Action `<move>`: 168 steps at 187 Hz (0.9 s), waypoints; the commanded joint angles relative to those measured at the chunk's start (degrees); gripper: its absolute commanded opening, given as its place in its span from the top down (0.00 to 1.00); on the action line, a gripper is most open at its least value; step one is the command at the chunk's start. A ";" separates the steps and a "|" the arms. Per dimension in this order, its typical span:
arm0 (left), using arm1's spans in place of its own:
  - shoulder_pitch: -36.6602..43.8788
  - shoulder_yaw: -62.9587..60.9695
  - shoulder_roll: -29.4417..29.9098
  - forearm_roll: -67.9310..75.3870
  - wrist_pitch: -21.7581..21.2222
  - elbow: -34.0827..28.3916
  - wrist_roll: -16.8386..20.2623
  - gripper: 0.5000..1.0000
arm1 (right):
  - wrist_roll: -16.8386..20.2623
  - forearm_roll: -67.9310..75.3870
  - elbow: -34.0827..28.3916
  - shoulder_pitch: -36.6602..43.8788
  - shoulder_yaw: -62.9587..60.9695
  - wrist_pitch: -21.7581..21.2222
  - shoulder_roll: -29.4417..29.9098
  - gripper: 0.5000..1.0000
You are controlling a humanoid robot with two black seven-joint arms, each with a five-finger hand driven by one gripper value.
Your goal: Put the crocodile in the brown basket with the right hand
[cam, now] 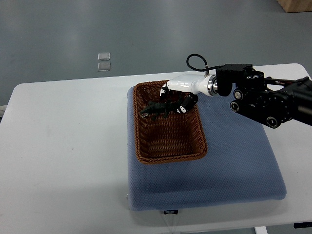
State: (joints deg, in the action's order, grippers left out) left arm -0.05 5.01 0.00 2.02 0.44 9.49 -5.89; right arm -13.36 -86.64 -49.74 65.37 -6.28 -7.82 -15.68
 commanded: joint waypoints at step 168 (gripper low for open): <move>-0.04 0.00 0.00 0.00 0.00 0.00 0.00 0.00 | -2.02 45.85 4.04 -17.64 -44.96 0.52 -6.20 0.27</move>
State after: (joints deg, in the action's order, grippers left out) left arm -0.05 5.01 0.00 2.02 0.44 9.49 -5.89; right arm -14.71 -51.39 -47.02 51.25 -46.87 -7.53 -22.27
